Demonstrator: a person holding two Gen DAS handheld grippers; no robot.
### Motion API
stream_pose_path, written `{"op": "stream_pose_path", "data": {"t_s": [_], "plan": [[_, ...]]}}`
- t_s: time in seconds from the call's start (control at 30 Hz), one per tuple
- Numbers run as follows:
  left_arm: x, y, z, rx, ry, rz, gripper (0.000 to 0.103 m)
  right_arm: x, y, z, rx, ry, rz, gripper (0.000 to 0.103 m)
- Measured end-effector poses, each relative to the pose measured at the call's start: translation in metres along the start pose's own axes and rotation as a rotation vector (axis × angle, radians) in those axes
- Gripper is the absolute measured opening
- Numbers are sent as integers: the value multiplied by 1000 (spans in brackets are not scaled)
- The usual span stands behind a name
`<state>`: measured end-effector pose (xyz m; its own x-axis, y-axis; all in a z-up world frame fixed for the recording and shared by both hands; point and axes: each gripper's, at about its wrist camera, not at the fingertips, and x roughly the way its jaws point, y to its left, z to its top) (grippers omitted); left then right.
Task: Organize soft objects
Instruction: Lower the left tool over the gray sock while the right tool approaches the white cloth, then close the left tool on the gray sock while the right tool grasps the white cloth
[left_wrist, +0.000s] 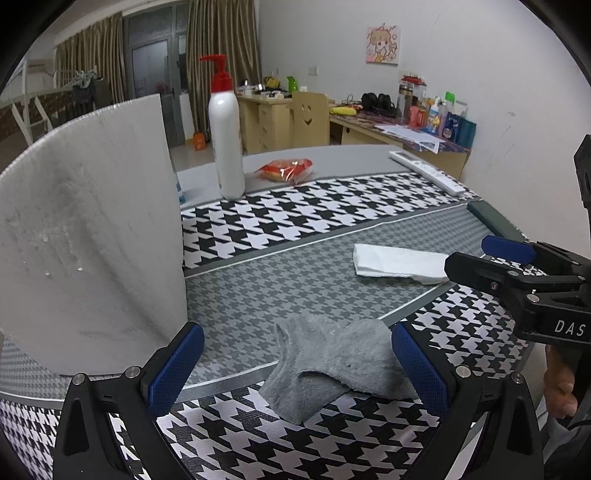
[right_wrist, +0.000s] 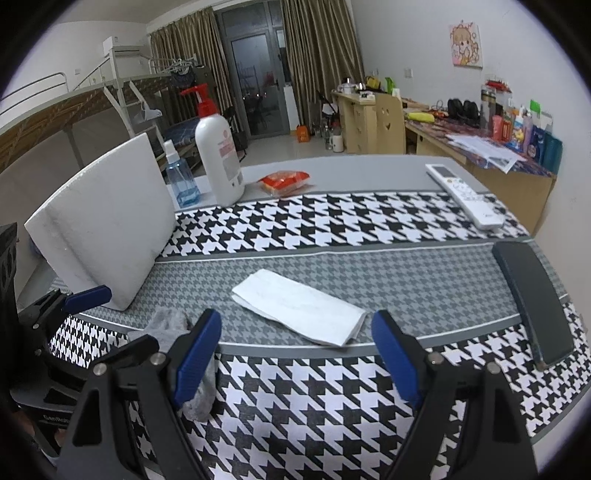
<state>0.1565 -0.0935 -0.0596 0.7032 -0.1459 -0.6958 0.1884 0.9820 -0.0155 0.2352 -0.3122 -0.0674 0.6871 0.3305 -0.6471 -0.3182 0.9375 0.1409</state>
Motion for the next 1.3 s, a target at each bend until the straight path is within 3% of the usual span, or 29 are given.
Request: {"op": "stream_pose_path", "data": {"t_s": [0.8, 1.0, 1.17, 1.3], "plan": [[23, -2, 1, 8, 90, 5, 101, 31, 1, 4, -35, 84, -8, 86], [27, -4, 1, 16, 102, 3, 94, 37, 0, 6, -38, 96, -14, 86], [34, -6, 0, 15, 145, -21, 79, 42, -3, 6, -36, 112, -20, 86], [35, -6, 0, 3, 155, -38, 75, 45, -3, 6, -44, 118, -23, 86]]}}
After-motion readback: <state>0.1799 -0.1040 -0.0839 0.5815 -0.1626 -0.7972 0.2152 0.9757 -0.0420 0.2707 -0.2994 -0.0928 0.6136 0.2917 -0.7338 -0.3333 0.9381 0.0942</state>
